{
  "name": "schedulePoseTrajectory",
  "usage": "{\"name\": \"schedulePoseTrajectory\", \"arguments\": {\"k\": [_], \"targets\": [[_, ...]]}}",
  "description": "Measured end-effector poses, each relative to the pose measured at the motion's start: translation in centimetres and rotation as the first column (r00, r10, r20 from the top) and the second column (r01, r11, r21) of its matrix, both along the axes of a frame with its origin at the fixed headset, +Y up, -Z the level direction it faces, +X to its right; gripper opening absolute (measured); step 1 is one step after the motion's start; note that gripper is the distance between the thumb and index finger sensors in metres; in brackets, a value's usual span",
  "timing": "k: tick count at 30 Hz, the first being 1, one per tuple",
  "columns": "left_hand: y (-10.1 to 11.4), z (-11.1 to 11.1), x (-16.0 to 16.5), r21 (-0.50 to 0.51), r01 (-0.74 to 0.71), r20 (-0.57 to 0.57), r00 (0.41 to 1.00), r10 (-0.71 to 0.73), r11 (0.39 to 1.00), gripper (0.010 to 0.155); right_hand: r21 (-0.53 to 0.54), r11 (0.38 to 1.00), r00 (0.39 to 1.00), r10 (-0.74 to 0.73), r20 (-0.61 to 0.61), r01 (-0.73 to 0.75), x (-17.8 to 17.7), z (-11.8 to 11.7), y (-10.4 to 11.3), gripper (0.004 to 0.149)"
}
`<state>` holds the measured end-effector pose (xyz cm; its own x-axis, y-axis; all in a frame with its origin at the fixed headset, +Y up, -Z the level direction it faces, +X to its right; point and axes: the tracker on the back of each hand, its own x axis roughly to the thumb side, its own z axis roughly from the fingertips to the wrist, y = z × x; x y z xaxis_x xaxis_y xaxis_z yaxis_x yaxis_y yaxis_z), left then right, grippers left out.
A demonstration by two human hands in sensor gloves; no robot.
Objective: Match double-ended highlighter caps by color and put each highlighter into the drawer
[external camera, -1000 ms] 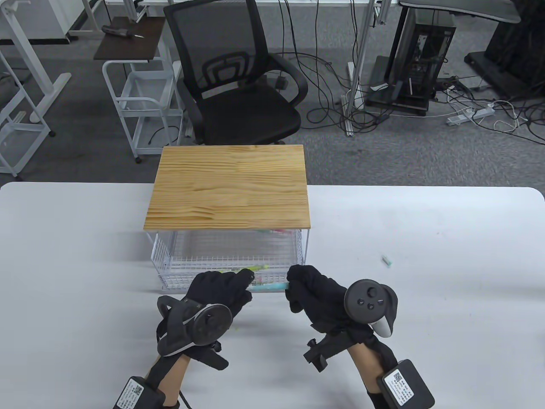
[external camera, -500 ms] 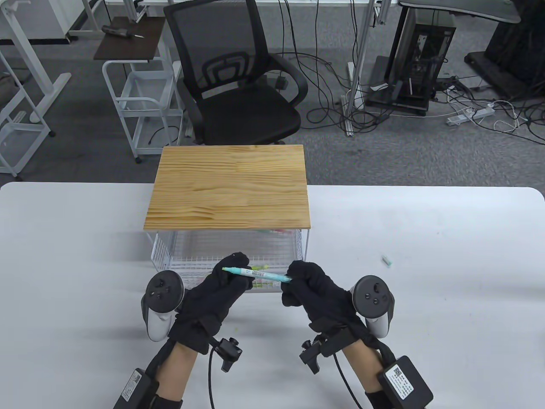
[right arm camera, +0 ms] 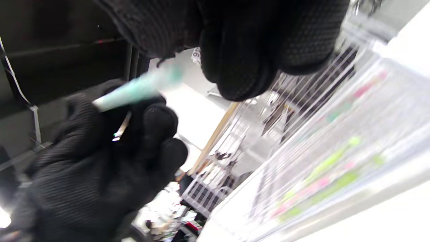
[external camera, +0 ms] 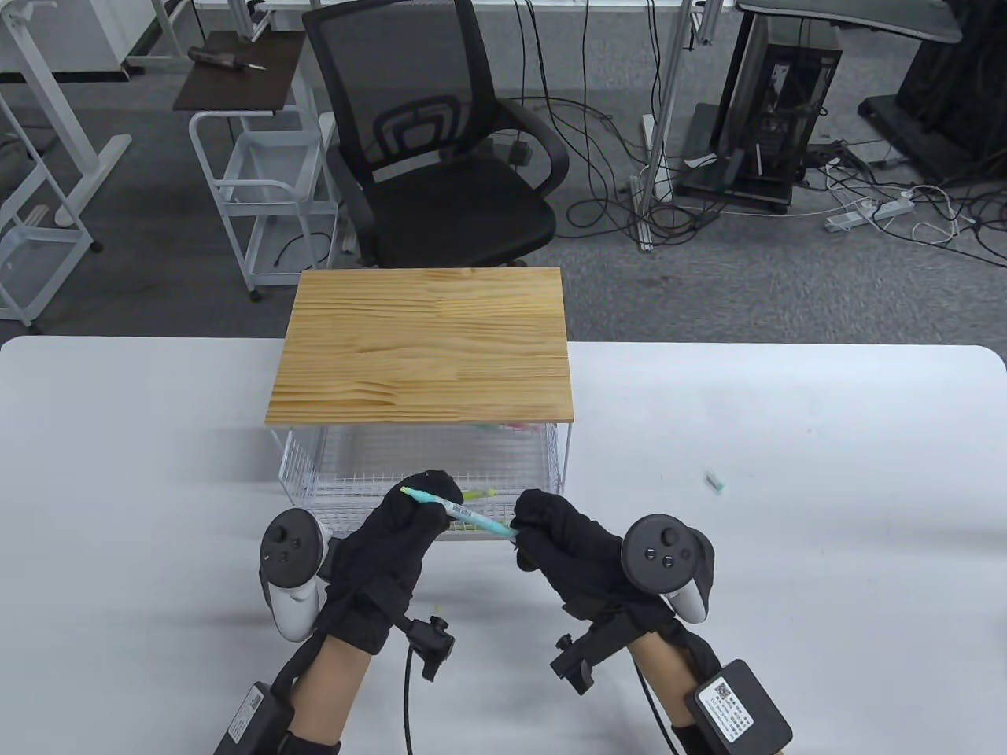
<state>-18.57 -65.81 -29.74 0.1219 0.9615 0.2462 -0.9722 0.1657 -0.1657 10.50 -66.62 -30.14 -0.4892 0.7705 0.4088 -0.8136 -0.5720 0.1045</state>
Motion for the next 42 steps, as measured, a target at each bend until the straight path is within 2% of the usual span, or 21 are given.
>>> {"name": "schedulePoseTrajectory", "arguments": {"k": [4,7,9,10,15,18,19,21,25,29,33,36,42], "targets": [[1.2,0.5,-0.7,0.096,0.171,-0.097,0.982,-0.162,0.981,0.047,0.008,0.969,0.959,0.244,0.145,-0.248,3.1,-0.8,1.0,0.061],[1.9,1.0,-0.7,0.148,0.373,-0.205,0.918,-0.34,0.916,0.048,-0.039,0.93,0.889,0.362,0.28,-0.366,5.7,-1.7,0.8,0.064],[2.2,1.1,-0.4,0.168,0.519,-0.251,0.845,-0.473,0.838,0.049,-0.096,0.902,0.833,0.427,0.351,-0.422,7.4,-2.5,0.2,0.065],[2.3,1.3,-0.1,0.17,0.602,-0.297,0.786,-0.542,0.78,0.049,-0.142,0.88,0.794,0.471,0.384,-0.454,8.5,-3.1,-0.3,0.066],[2.4,1.6,1.0,0.176,0.823,-0.437,0.557,-0.706,0.54,0.052,-0.376,0.768,0.654,0.64,0.404,-0.519,12.1,-6.0,-3.2,0.07],[2.4,1.8,1.3,0.164,0.864,-0.491,0.489,-0.721,0.475,0.054,-0.544,0.677,0.586,0.723,0.365,-0.496,13.9,-8.4,-5.7,0.072],[2.4,1.8,1.3,0.159,0.872,-0.501,0.476,-0.723,0.464,0.054,-0.595,0.641,0.566,0.749,0.344,-0.485,14.4,-9.2,-6.8,0.073],[2.4,1.7,1.3,0.158,0.874,-0.499,0.473,-0.726,0.46,0.055,-0.639,0.618,0.558,0.76,0.334,-0.458,15.0,-10.1,-8.5,0.075],[2.4,1.7,1.2,0.153,0.875,-0.505,0.469,-0.725,0.459,0.055,-0.709,0.606,0.567,0.746,0.348,-0.362,15.7,-11.9,-11.3,0.08],[2.3,1.5,1.3,0.156,0.88,-0.504,0.461,-0.73,0.449,0.055,-0.71,0.599,0.515,0.769,0.38,-0.37,15.6,-13.1,-12.0,0.08],[1.9,1.2,1.5,0.142,0.894,-0.49,0.437,-0.754,0.425,0.055,-0.731,0.541,0.435,0.824,0.363,-0.415,15.5,-14.0,-12.6,0.077],[1.8,1.1,1.6,0.143,0.897,-0.487,0.431,-0.76,0.418,0.054,-0.728,0.557,0.419,0.817,0.395,-0.4,15.2,-14.1,-12.8,0.073],[1.8,1.2,2.0,0.158,0.902,-0.484,0.426,-0.764,0.402,0.054,-0.731,0.547,0.399,0.827,0.396,-0.408,14.9,-14.1,-12.7,0.063]]}}
